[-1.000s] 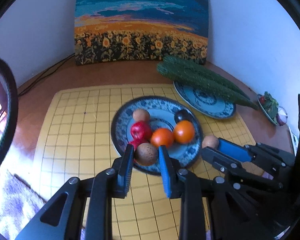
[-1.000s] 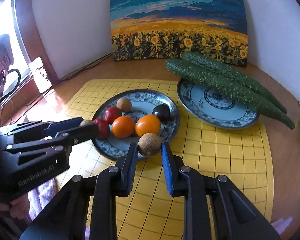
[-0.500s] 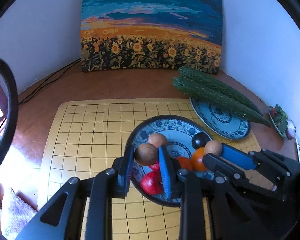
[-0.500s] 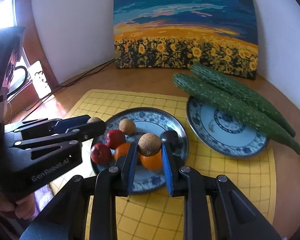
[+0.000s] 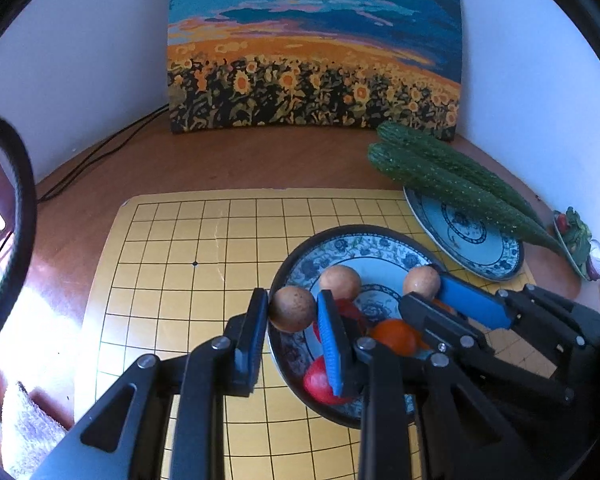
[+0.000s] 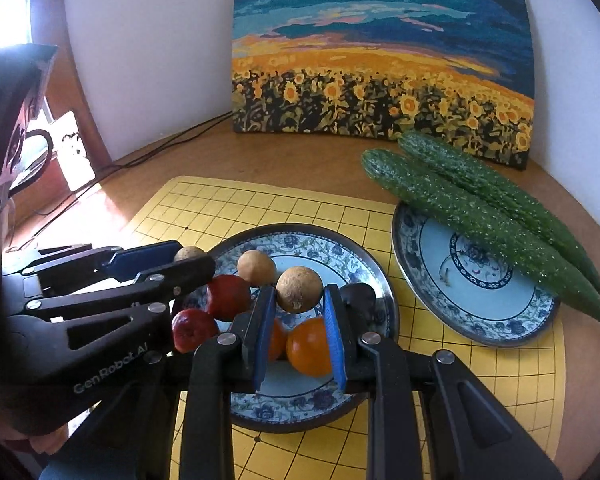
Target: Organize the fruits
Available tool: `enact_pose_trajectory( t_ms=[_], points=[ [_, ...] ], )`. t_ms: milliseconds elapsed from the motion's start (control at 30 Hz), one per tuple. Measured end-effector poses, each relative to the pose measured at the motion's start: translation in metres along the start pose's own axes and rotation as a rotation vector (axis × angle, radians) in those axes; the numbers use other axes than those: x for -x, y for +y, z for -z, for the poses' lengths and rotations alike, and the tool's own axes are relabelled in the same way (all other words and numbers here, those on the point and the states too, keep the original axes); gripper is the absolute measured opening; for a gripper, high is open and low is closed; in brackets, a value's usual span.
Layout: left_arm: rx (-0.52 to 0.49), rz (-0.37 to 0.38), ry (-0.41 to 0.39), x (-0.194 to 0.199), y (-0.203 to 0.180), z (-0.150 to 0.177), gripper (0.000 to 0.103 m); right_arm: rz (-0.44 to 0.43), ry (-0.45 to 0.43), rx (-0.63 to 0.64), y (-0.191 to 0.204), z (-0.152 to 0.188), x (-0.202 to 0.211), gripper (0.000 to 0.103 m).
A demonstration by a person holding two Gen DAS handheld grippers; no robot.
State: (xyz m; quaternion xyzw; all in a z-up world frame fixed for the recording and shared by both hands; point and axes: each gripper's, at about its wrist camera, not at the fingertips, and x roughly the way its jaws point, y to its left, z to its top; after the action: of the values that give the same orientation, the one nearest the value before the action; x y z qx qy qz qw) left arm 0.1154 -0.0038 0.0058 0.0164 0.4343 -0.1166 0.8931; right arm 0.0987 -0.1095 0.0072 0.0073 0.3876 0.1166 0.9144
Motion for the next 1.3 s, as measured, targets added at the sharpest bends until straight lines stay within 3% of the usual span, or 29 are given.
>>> enact_pose_trajectory(
  t_ms=[333,767,1067,1300],
  points=[
    [0.006,0.019,0.008,0.0,0.0,-0.001,0.027,-0.001,-0.005,-0.021,-0.004,0.003,0.006,0.033],
    [0.018,0.014,-0.008,0.019,0.001,0.003,0.039,0.001,-0.006,-0.049,-0.008,0.012,0.02,0.044],
    [0.005,-0.026,-0.015,0.038,-0.007,0.024,0.049,0.019,0.005,-0.063,-0.007,0.03,0.039,0.048],
    [-0.013,-0.043,0.008,0.044,-0.016,0.045,0.05,0.035,0.026,-0.074,-0.009,0.048,0.047,0.048]
  ],
)
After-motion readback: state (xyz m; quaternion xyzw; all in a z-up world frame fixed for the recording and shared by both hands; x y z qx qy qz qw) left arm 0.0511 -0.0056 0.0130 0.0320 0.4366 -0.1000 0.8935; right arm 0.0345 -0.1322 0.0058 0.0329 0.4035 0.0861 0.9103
